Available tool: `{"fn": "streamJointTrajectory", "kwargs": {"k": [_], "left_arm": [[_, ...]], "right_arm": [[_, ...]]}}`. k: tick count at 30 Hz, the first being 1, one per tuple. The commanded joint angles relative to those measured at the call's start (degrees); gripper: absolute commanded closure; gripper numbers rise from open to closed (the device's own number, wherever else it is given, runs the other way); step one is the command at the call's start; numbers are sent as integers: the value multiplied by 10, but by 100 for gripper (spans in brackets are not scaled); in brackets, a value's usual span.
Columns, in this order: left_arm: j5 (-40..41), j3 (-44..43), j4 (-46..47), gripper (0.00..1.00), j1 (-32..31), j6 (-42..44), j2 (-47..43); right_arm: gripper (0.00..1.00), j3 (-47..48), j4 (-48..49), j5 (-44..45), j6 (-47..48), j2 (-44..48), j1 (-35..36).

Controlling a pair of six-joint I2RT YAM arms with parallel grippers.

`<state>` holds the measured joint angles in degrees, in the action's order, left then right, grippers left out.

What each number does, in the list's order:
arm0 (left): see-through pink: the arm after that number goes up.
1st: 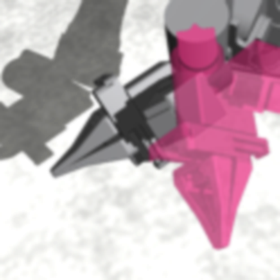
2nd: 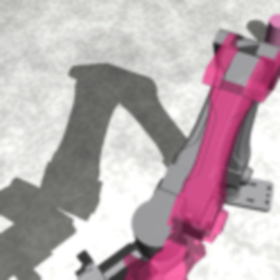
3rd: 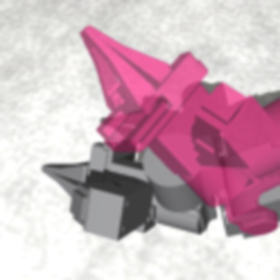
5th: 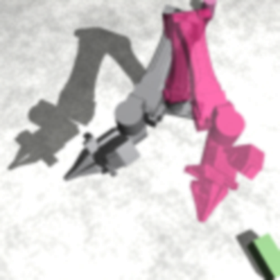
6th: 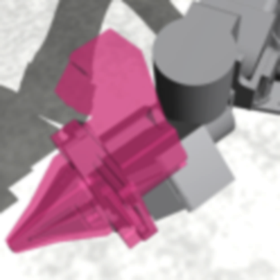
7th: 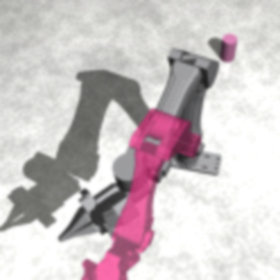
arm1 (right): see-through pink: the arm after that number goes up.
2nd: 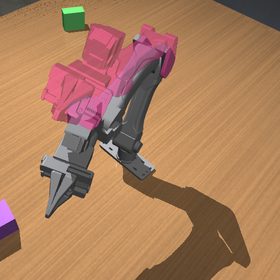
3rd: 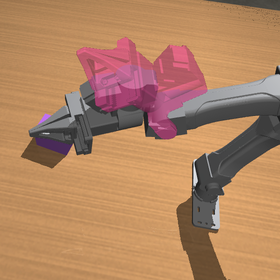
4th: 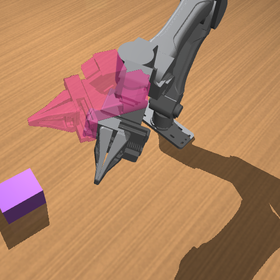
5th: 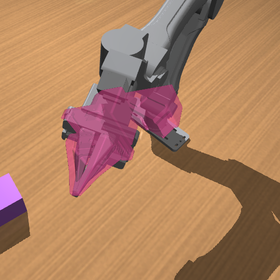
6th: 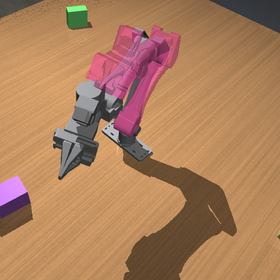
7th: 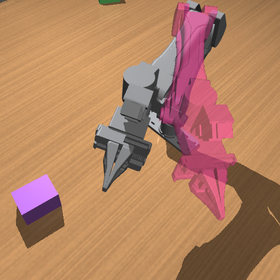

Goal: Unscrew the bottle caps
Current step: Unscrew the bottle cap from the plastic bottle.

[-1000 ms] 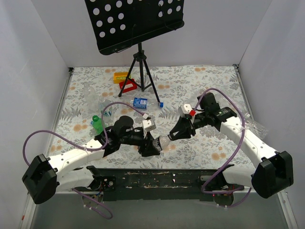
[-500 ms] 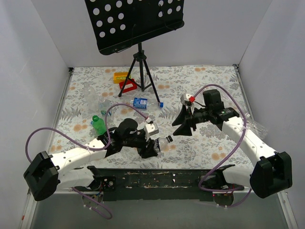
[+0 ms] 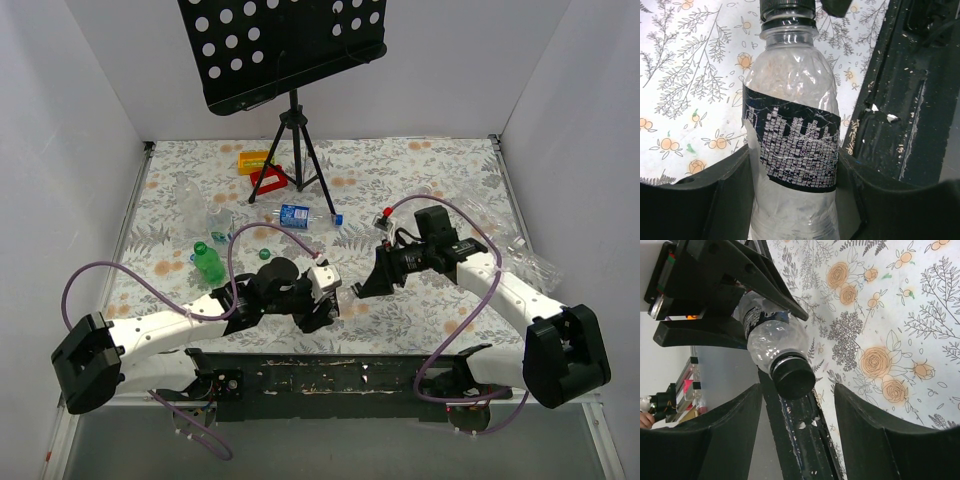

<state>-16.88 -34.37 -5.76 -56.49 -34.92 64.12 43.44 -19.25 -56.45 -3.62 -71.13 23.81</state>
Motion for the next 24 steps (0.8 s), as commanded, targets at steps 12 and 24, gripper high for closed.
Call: {"fn": "streamJointTrajectory", "kwargs": {"k": [12,24], "left_arm": [[21,-12,32,94,-8,1,-3],[-48,15,44,93,6,-44,-49]], "right_arm": [[51,10,83,-82,-70,-21,5],[99,40,-36,-164,170,12,6]]}}
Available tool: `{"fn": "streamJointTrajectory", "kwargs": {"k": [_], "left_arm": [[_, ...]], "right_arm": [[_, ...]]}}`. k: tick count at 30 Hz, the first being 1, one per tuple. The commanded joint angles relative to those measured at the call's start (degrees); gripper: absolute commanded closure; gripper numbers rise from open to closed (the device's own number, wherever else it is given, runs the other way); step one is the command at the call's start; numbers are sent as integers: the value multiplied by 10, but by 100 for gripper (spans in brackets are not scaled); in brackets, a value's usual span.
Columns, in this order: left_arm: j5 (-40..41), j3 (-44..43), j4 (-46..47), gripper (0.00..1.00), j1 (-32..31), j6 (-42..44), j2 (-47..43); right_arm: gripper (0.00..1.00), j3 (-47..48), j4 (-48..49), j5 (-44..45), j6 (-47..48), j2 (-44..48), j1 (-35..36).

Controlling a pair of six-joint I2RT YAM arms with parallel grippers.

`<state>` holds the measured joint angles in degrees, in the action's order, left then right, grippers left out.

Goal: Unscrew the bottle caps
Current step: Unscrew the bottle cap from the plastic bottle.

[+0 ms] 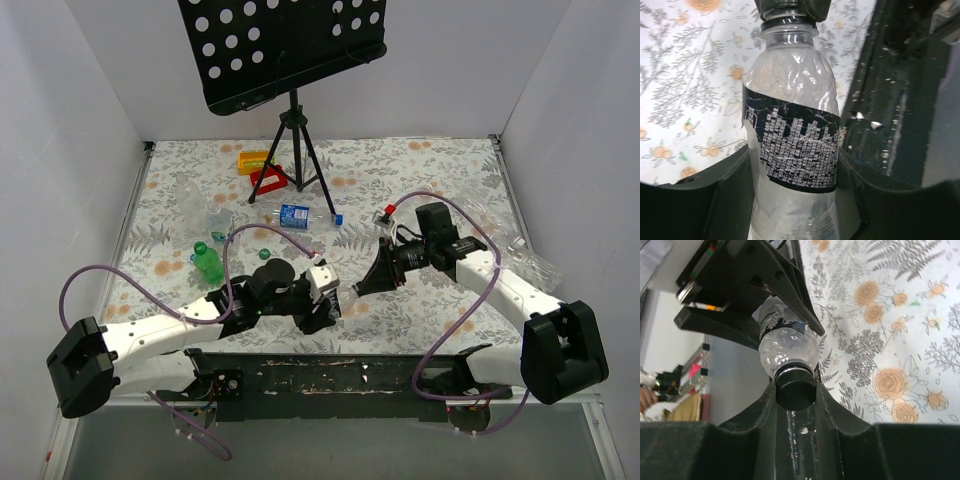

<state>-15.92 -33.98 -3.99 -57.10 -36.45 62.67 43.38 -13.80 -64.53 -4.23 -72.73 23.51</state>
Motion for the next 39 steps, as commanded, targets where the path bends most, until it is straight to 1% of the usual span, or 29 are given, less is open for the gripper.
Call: {"fn": "streamJointTrajectory", "kwargs": {"k": [1,3,4,5,6,7,8,9,10,11,14,15,16,18,22,27,29,33,34,35,38,39], "left_arm": [[-90,13,27,93,23,-40,-40],[-169,14,27,93,51,-65,-48],[-227,17,30,93,70,-82,-48],[-284,19,36,93,85,-100,-48],[-331,20,54,93,99,-116,-46],[-378,22,64,93,108,-134,-41],[-408,22,71,93,115,-144,-35],[-442,23,79,93,120,-157,-29],[-472,23,90,93,124,-169,-22],[-491,22,91,93,126,-172,-14],[-495,9,73,93,129,-158,3],[-485,4,58,93,129,-146,7],[-473,0,44,93,129,-132,7],[-439,-11,8,93,129,-104,10],[-355,-21,-30,93,129,-67,14],[-262,-16,-37,92,129,-47,7],[-246,-14,-37,92,129,-43,4],[-227,-12,-38,91,127,-41,-1],[-225,-12,-37,91,126,-41,0],[-221,-12,-38,91,125,-40,-1],[-212,-11,-37,91,119,-37,2],[-207,-10,-37,91,118,-36,1]], "right_arm": [[99,57,-143,-97,239,28,8],[99,107,-277,-115,414,18,13],[99,133,-345,-114,515,10,17],[99,163,-425,-110,620,-1,21],[99,188,-505,-106,743,-12,22],[99,214,-566,-100,848,-26,24],[99,231,-609,-90,914,-35,23],[99,239,-608,-68,937,-33,23],[99,235,-583,-53,946,-21,23],[99,221,-525,-27,929,-4,23],[99,142,-303,64,795,65,33],[99,122,-253,82,777,82,36],[99,114,-230,92,769,92,35],[99,123,-241,99,760,88,35],[99,103,-220,96,728,98,36],[99,82,-191,73,656,97,36],[98,71,-169,66,625,98,35],[93,57,-138,54,577,92,35],[91,55,-129,50,565,88,35],[87,55,-127,49,554,85,34],[60,51,-105,50,512,82,34],[54,50,-99,50,503,83,34]]}}
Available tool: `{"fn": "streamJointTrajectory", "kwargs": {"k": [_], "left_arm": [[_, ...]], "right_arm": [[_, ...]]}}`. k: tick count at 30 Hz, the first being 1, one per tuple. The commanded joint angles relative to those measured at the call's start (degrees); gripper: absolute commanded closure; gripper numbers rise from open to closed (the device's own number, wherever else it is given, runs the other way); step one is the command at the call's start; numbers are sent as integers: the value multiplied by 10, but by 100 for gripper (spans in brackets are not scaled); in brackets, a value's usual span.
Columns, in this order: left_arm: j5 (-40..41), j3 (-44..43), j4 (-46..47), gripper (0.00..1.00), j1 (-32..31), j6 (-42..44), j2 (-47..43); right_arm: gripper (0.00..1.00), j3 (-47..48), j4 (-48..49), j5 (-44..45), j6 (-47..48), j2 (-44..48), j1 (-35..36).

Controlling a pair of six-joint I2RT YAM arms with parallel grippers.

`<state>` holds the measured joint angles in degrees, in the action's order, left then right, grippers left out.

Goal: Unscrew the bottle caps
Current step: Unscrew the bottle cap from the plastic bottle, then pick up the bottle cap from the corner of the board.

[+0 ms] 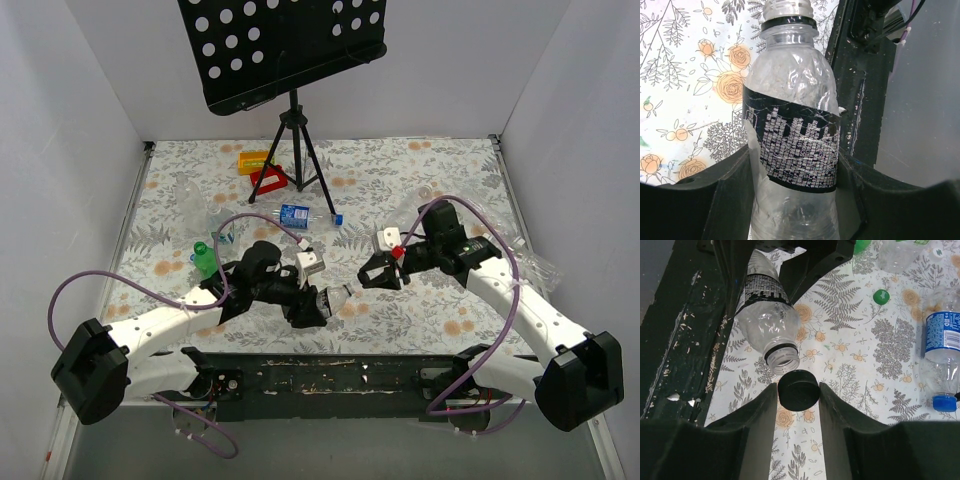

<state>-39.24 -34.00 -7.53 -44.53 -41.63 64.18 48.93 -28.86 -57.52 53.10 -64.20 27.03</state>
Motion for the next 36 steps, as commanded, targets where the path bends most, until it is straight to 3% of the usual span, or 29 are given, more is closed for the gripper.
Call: {"fn": "streamJointTrajectory", "kwargs": {"k": [1,4,7,12,24,27,30,33,36], "left_arm": [[30,-9,0,91,-9,18,-13],[52,-5,-1,91,-16,22,-13],[74,-3,-3,91,-21,27,-20],[100,0,-3,91,-26,36,-27],[124,5,-3,92,-30,34,-41],[131,7,-3,92,-31,32,-49],[145,10,-5,92,-31,32,-68],[159,17,-1,91,-32,36,-87],[168,21,2,91,-31,38,-100]], "right_arm": [[49,-8,58,-17,-85,-2,-2],[41,-5,75,-15,-139,-2,-9],[38,11,56,-16,-159,-11,-19],[37,27,21,-9,-170,-19,-34],[38,-26,46,-36,-201,-17,-99],[39,-18,-6,-36,-140,-21,-109],[39,32,-178,5,32,-35,-127],[39,39,-339,98,227,-50,-145],[40,-25,-384,212,335,-16,-150]]}}
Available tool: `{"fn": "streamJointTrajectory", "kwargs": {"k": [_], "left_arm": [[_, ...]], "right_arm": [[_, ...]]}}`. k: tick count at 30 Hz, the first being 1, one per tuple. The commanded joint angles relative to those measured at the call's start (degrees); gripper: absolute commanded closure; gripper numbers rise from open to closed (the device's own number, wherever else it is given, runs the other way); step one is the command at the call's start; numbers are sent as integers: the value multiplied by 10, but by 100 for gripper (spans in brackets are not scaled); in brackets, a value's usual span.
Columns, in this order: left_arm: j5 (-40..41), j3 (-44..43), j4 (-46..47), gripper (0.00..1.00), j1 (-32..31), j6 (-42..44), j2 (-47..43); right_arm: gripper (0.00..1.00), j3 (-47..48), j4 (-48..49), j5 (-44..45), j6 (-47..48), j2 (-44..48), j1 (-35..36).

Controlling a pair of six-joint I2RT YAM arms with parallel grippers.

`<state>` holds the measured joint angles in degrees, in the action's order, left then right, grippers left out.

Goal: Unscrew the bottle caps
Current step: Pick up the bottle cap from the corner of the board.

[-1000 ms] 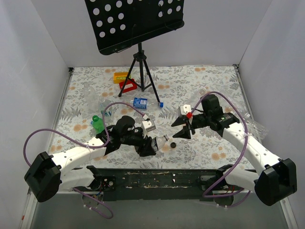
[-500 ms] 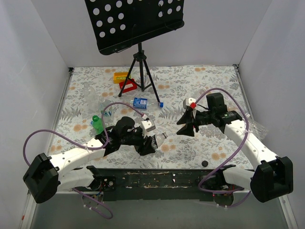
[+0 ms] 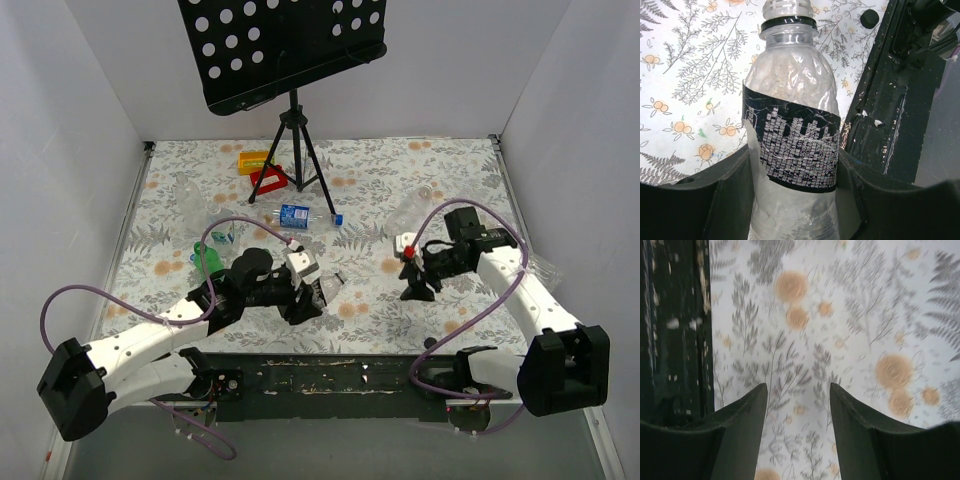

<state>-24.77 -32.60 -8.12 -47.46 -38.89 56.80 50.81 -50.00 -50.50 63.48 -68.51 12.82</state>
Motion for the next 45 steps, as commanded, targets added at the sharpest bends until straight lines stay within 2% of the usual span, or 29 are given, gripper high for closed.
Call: {"fn": "streamJointTrajectory", "kwargs": {"k": [1,5,9,25,29,33,35,37,40,42,45], "left_arm": [[25,8,9,91,-2,12,-28],[29,10,12,91,-2,11,-31],[30,10,10,91,-2,11,-32],[31,11,10,91,-2,11,-27],[39,10,10,91,-2,12,-34],[54,12,14,91,-2,13,-57],[69,16,22,91,-2,13,-76],[88,19,28,91,-3,8,-103],[125,24,42,91,-2,2,-146],[158,26,49,91,-1,-3,-176],[214,25,48,91,-2,-12,-224]], "right_arm": [[39,-67,-174,168,268,48,-7],[34,-141,-169,216,369,134,-8],[32,-180,-171,235,418,145,-6],[41,-248,-92,263,405,128,13],[50,-244,-85,246,389,119,26],[68,-217,-79,233,361,94,34],[76,-201,-66,227,340,70,41],[77,-182,-49,209,313,50,50],[82,-138,18,155,189,6,96],[84,-107,94,146,78,-33,164],[84,-68,244,190,-75,-99,281]]}}
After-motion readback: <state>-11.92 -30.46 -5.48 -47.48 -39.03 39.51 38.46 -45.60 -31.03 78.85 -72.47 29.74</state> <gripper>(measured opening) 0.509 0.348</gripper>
